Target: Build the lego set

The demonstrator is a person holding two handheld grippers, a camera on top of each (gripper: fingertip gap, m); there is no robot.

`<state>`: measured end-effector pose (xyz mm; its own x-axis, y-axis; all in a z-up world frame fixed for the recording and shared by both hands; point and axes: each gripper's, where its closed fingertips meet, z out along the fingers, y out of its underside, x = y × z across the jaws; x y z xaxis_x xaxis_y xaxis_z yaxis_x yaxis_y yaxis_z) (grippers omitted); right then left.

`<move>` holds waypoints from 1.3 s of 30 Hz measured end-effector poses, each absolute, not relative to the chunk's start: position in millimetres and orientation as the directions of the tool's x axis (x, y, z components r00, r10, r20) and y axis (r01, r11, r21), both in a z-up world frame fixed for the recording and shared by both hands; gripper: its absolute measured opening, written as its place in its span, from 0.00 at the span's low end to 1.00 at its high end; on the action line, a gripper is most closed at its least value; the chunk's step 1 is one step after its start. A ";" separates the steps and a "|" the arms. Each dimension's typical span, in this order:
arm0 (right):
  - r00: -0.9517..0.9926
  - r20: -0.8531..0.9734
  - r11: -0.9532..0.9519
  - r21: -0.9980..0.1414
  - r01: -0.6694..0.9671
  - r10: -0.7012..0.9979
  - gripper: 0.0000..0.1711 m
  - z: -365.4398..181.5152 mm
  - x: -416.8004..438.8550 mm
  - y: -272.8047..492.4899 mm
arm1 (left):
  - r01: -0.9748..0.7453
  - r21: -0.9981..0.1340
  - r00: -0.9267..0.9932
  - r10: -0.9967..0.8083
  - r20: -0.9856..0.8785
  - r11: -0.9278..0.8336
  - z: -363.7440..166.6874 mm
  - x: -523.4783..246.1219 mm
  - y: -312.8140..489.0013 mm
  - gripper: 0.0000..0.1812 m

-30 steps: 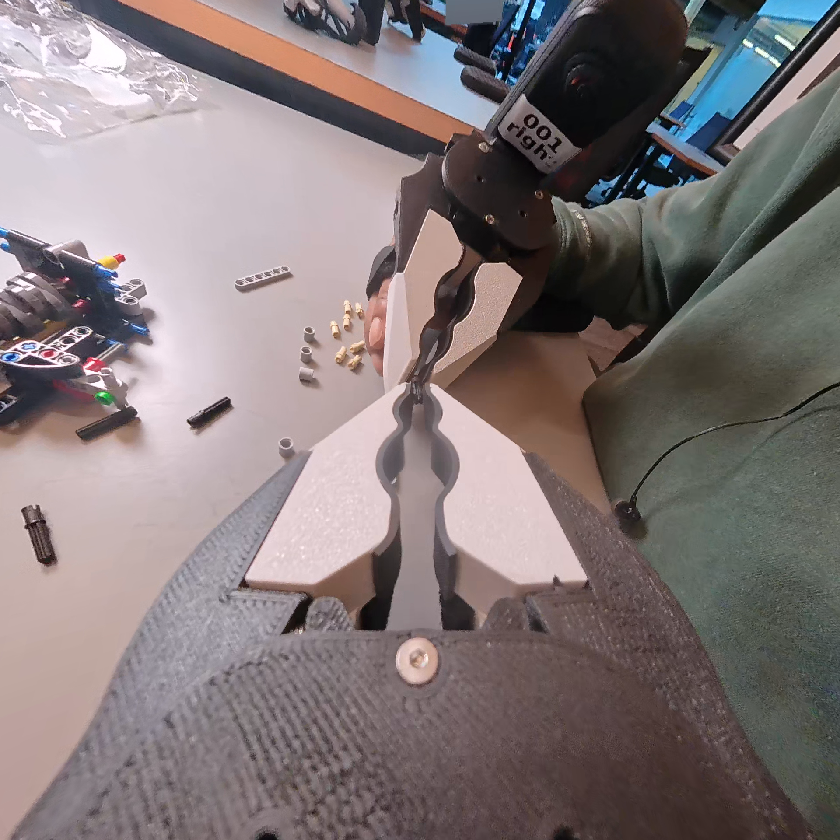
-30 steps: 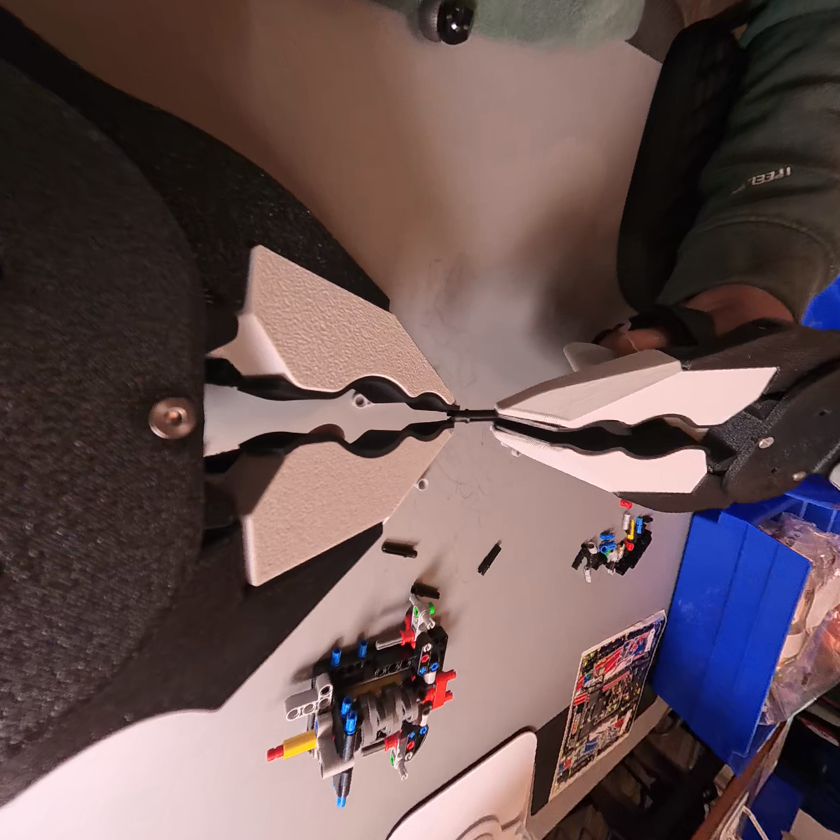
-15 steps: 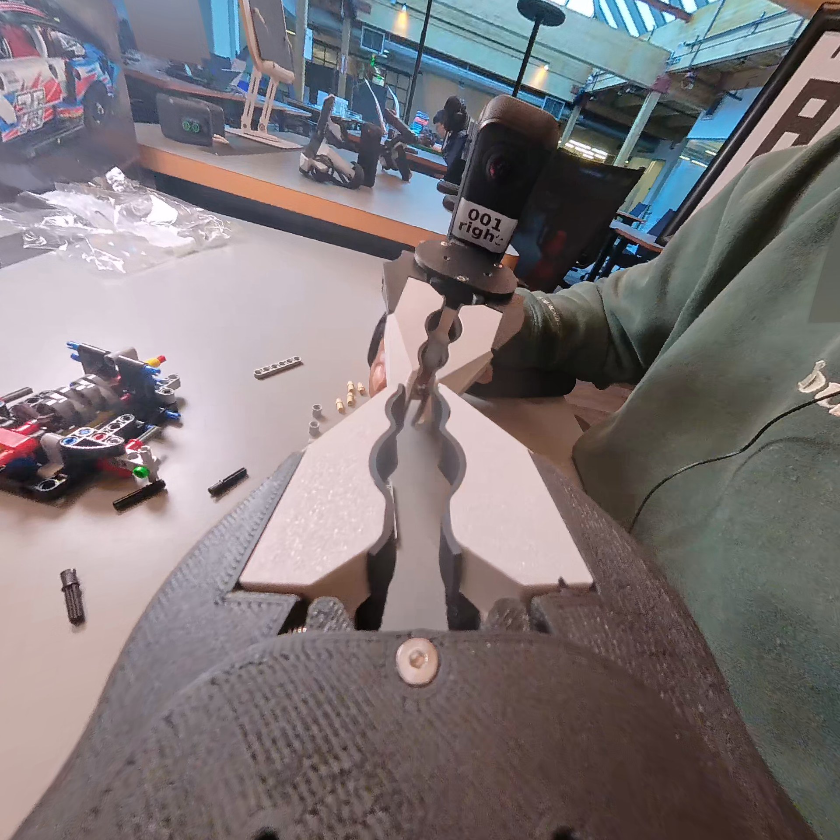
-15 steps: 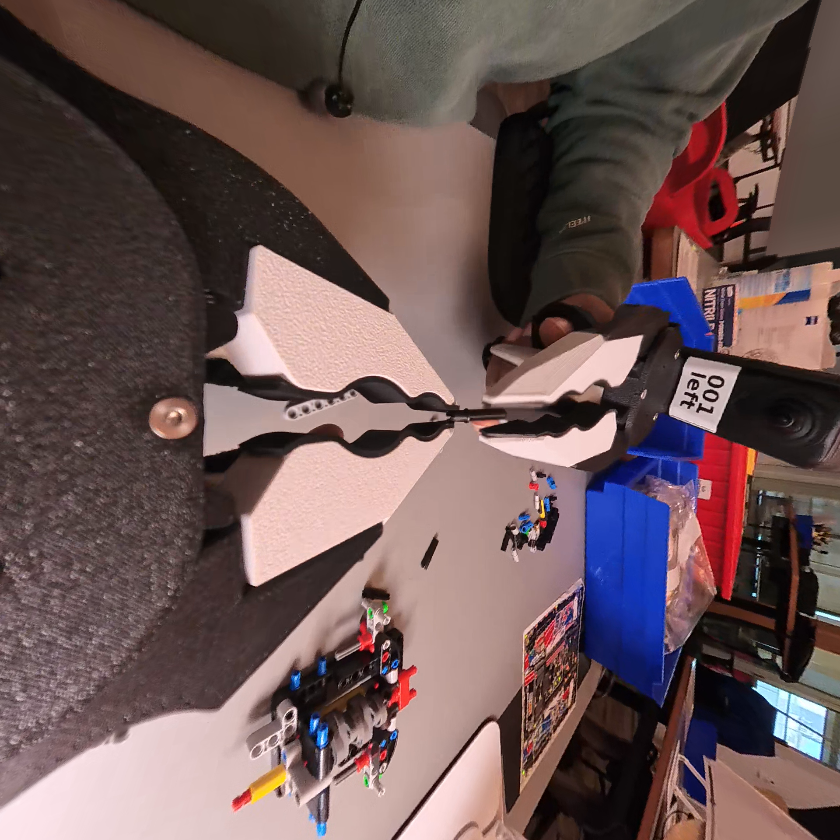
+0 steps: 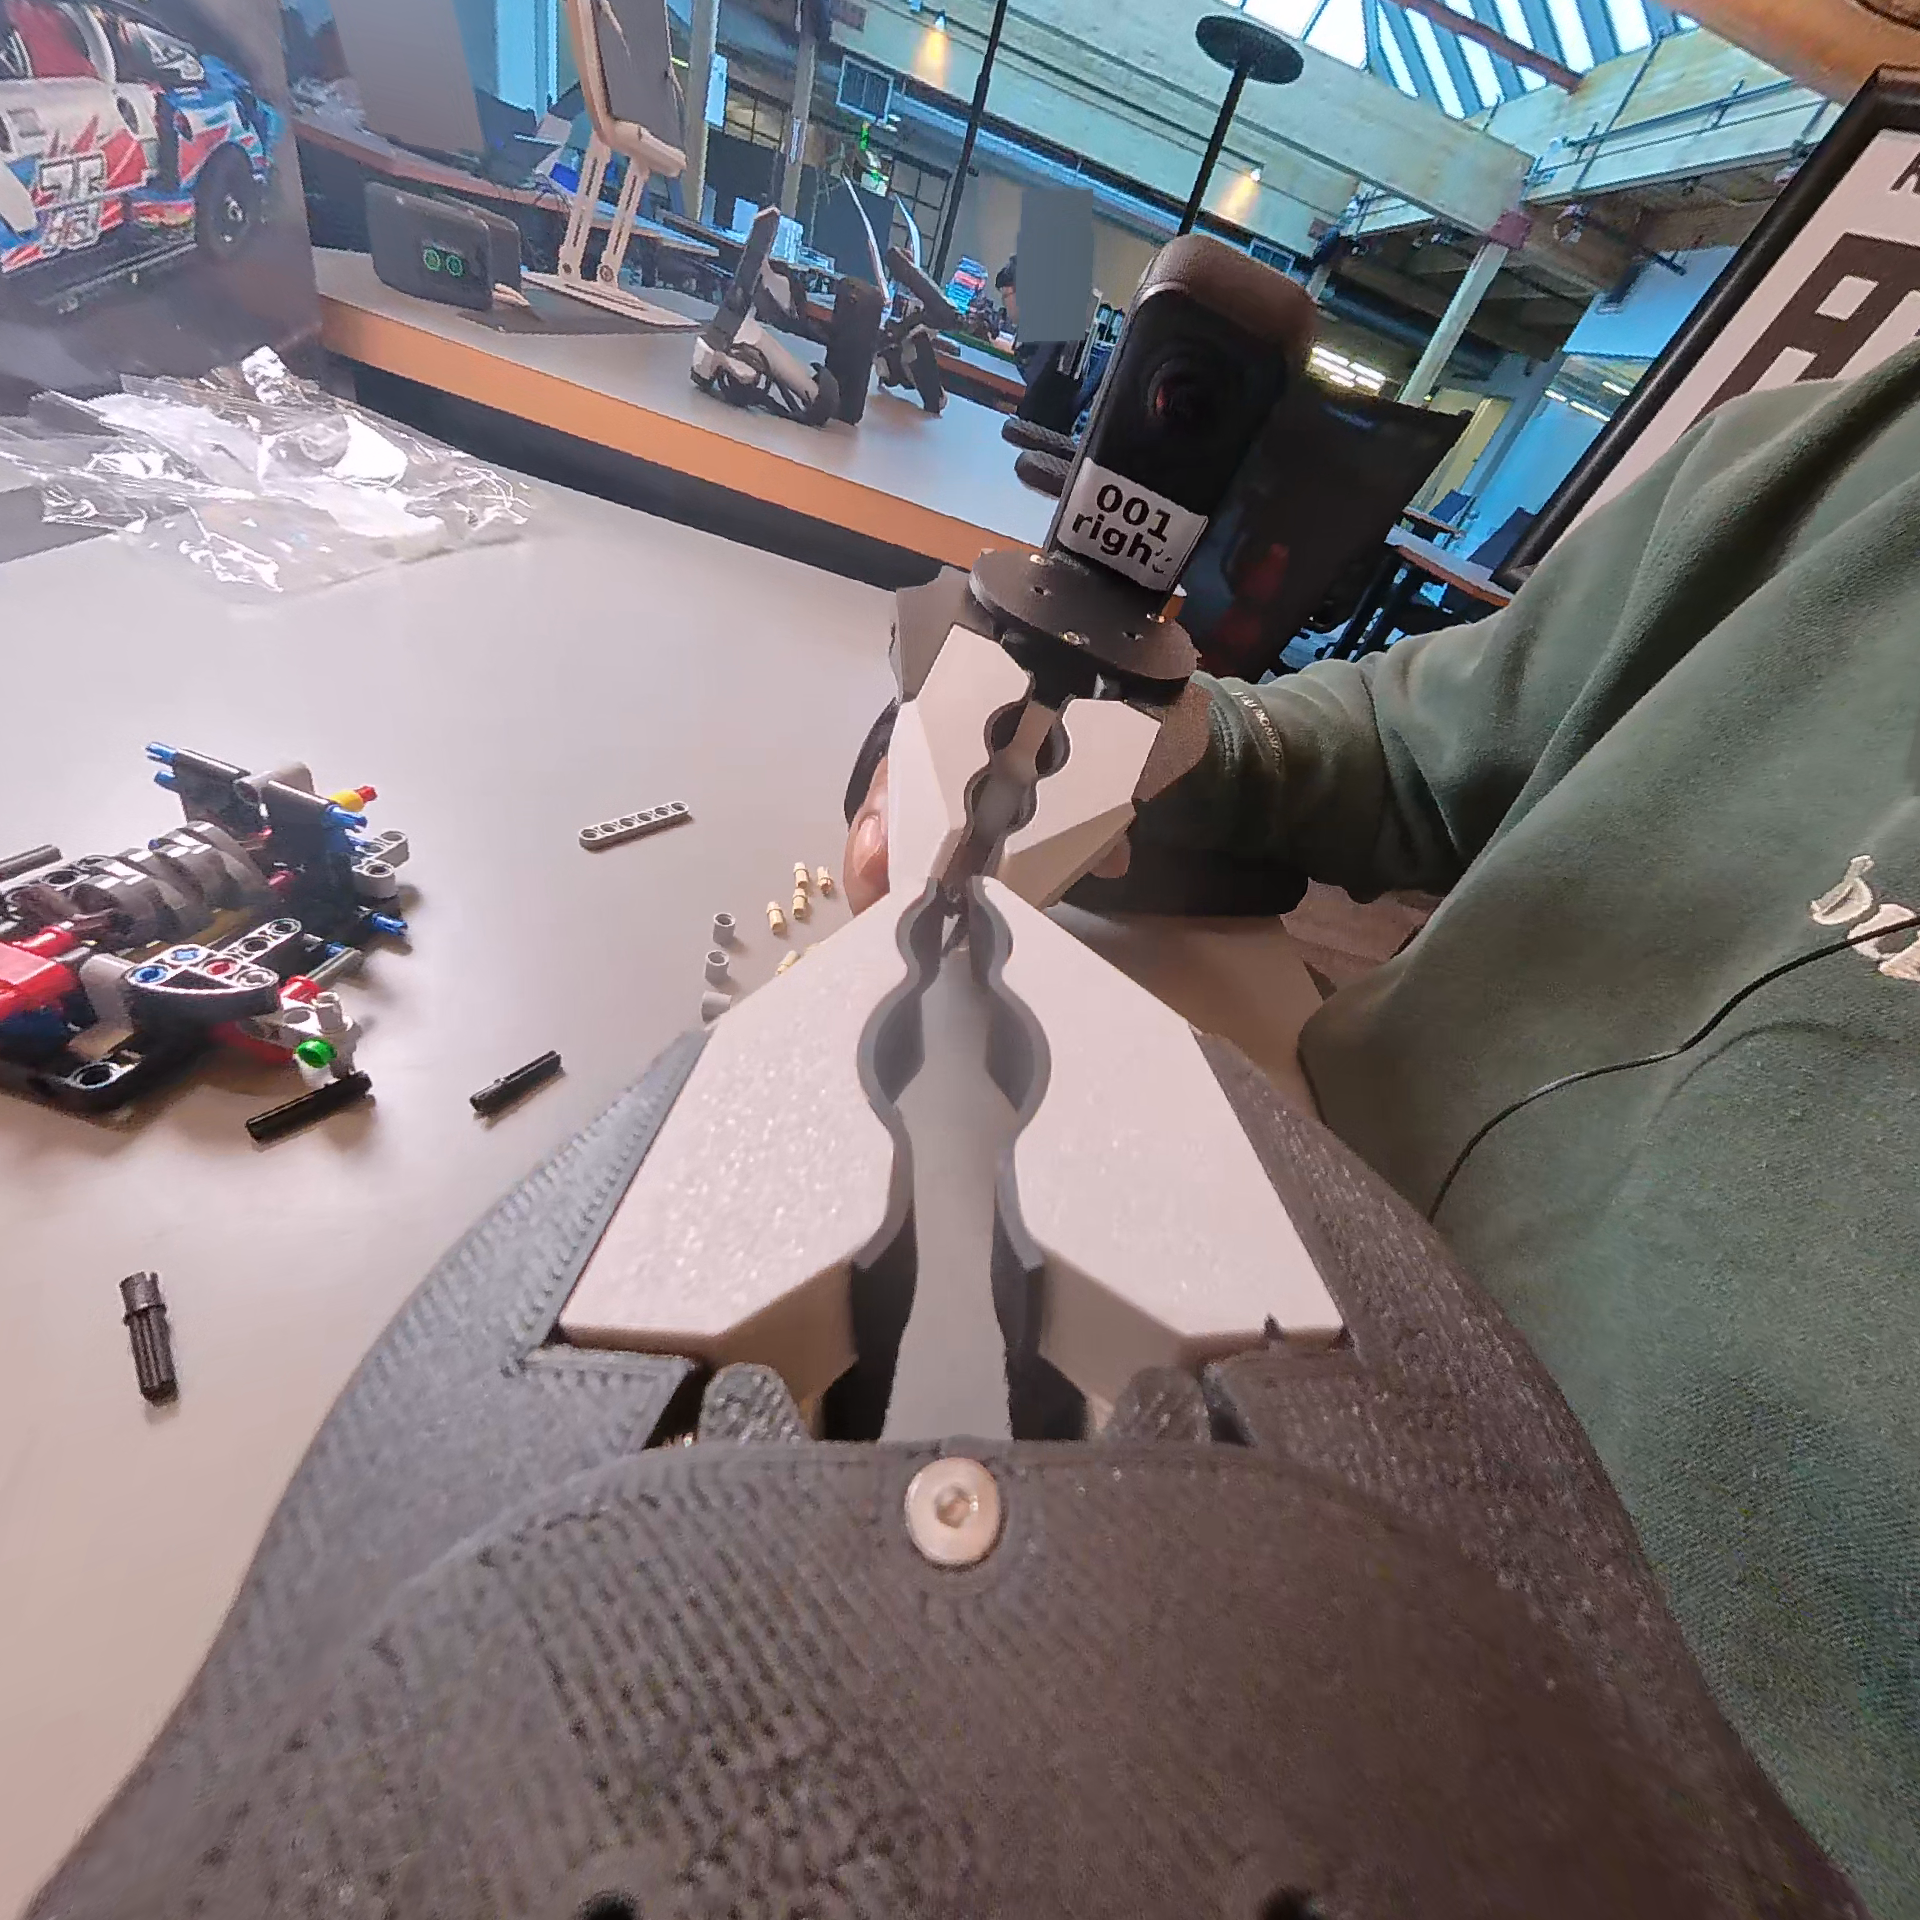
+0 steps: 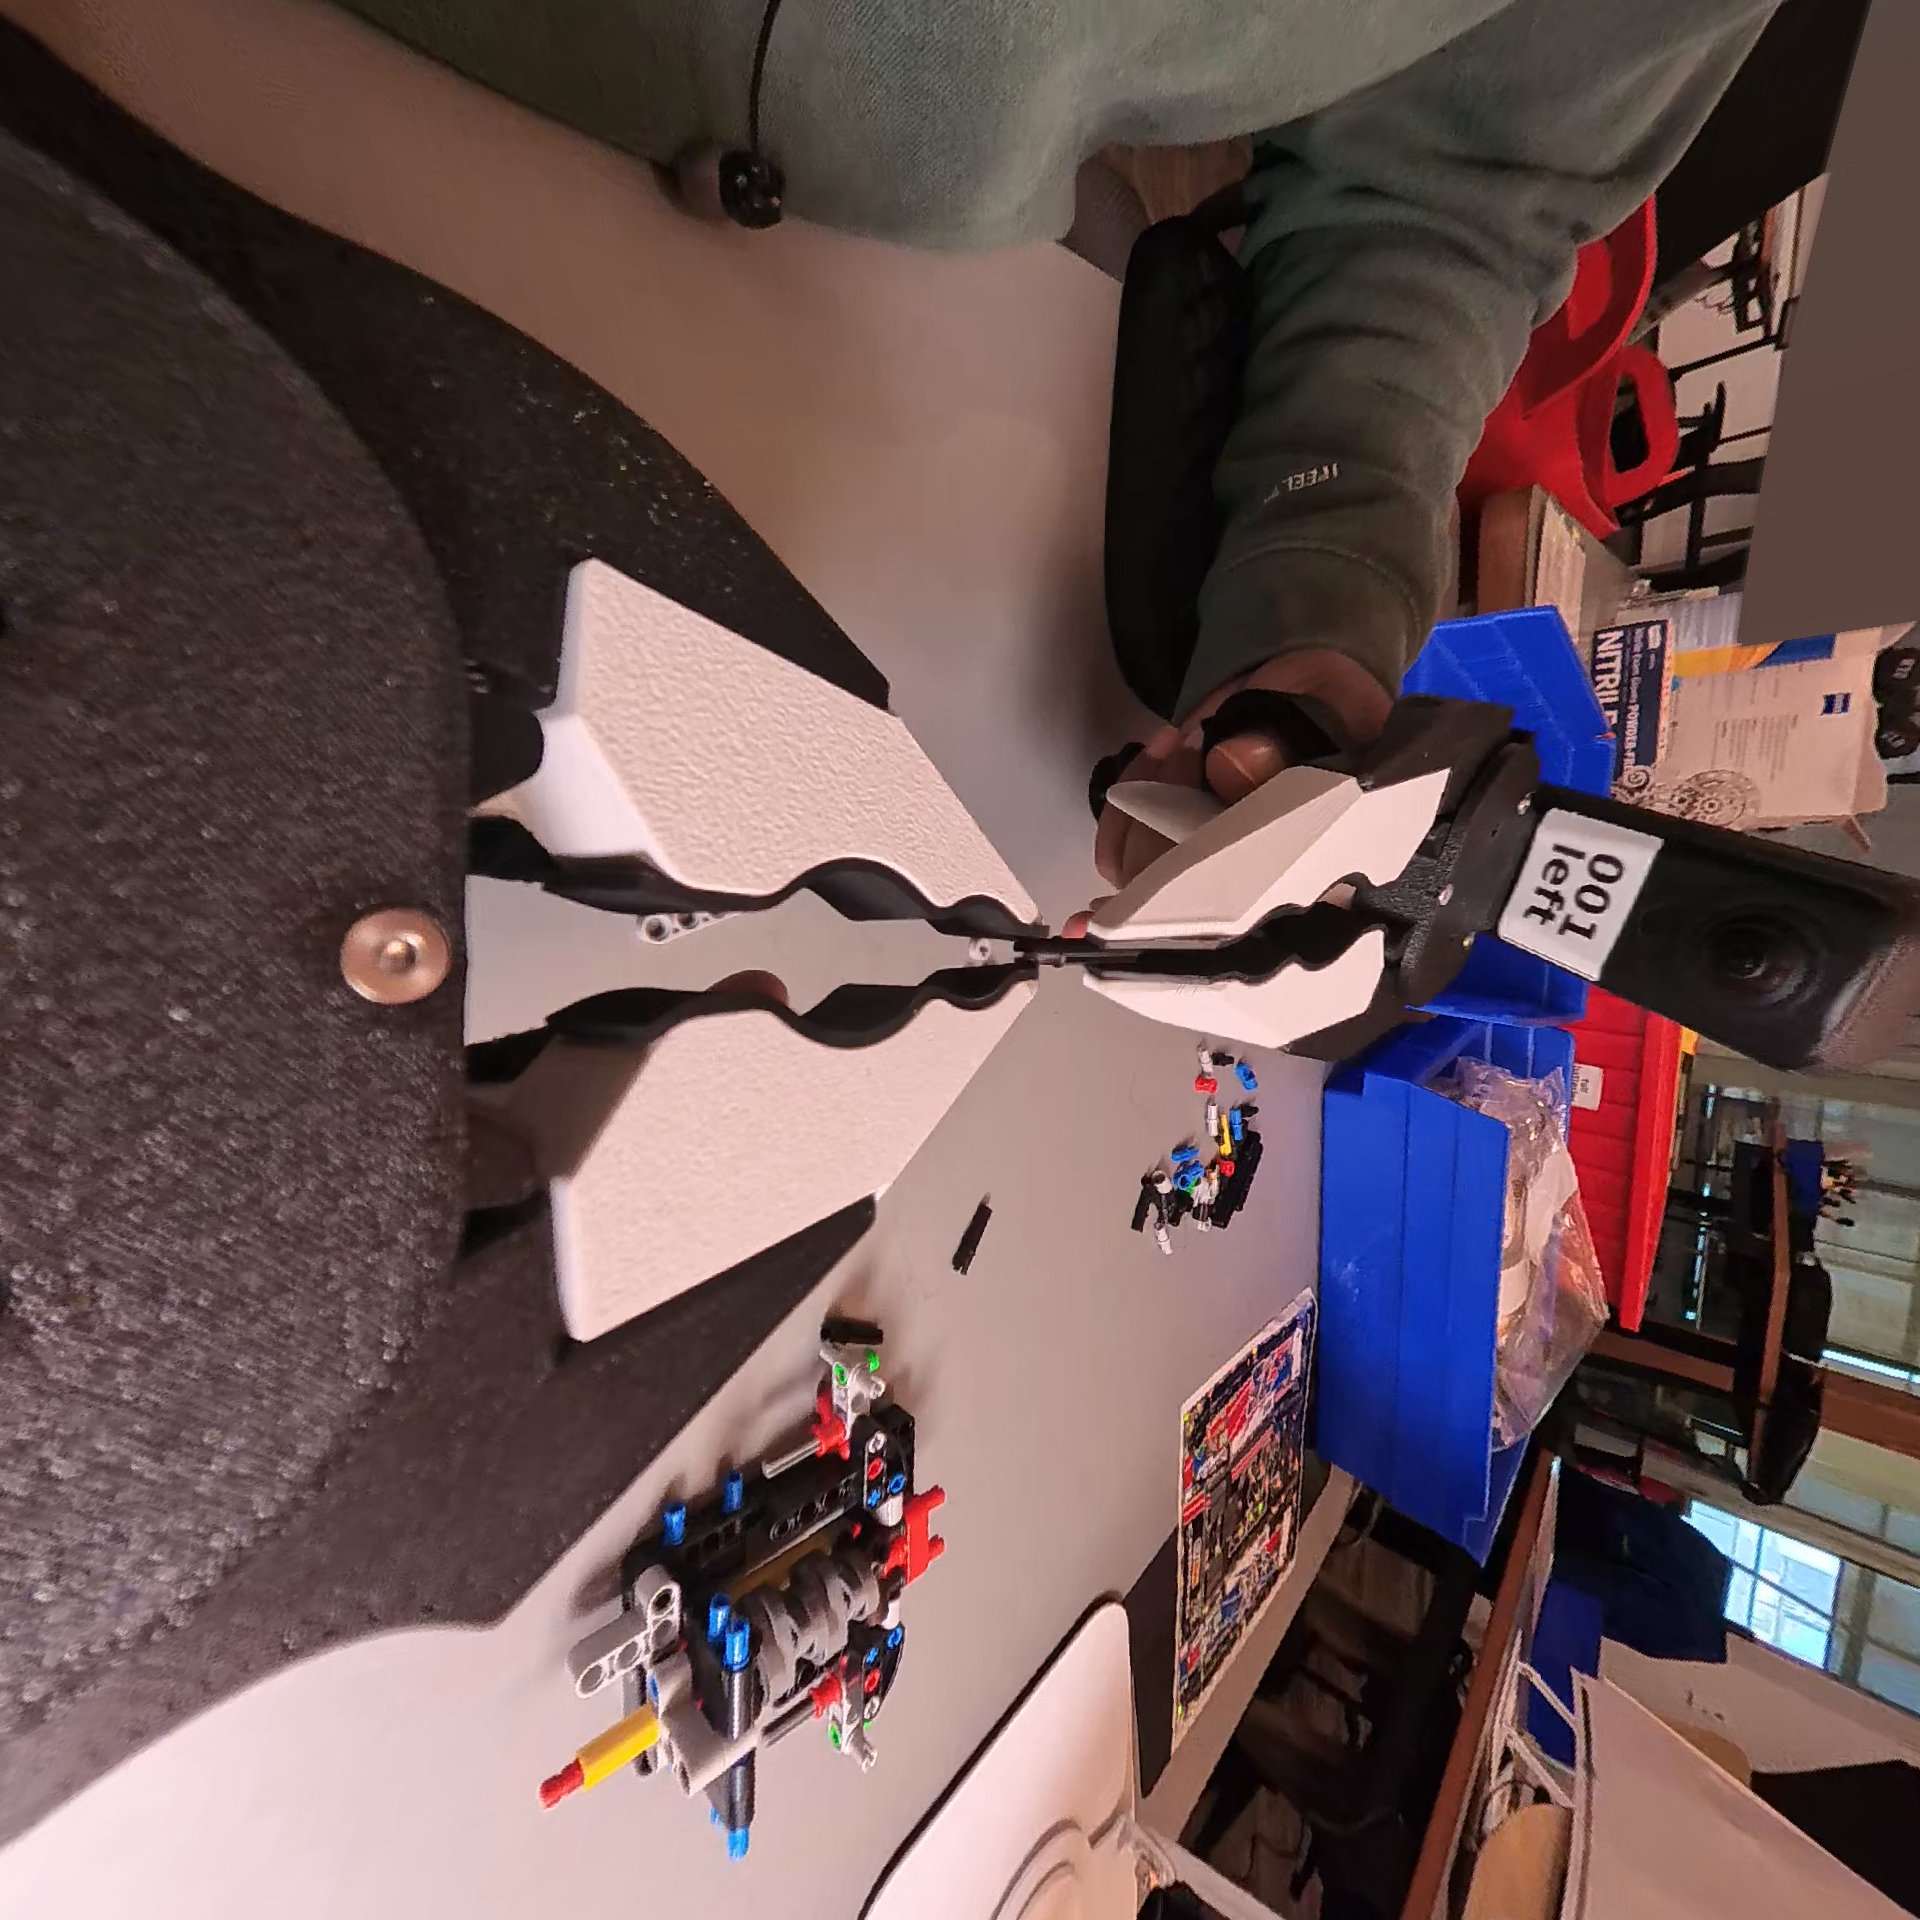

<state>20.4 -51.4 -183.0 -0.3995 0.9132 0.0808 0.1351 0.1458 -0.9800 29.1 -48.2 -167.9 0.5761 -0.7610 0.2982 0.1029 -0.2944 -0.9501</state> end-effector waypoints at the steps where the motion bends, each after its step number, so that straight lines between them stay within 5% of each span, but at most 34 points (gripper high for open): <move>1: -0.401 0.073 0.135 -0.983 0.128 0.913 0.01 -181.0 20.7 -51.1 | 0.106 -0.950 0.573 -0.762 0.300 -0.294 -167.7 28.9 -48.5 0.01; 22: -0.457 -0.083 -0.040 -0.994 0.103 0.886 0.01 -163.0 27.6 -50.3 | 0.111 -0.962 0.576 -0.773 0.266 -0.249 -164.7 31.6 -49.1 0.01; 28: -0.415 -0.021 0.105 -0.954 0.280 0.910 0.01 -186.7 35.8 -25.8 | -0.113 -0.929 0.663 -0.724 0.193 -0.351 -202.2 26.6 -46.2 0.10; 34: -0.479 0.027 0.311 -0.792 0.525 0.877 0.01 -240.0 54.2 -23.4 | -0.455 -0.746 0.678 -0.732 0.063 -0.486 -264.4 36.9 -56.7 0.13; 39: -0.501 0.029 0.341 -0.766 0.545 0.865 0.01 -246.8 54.2 -28.2 | -0.516 -0.715 0.678 -0.735 -0.005 -0.472 -271.3 41.8 -51.8 0.11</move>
<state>54.2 -28.2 -246.8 -0.5007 0.8651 0.0292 0.5451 0.3413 -0.7657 41.8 -51.8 -271.3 0.6785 -0.7346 -0.0048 -0.5162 -0.4721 -0.7146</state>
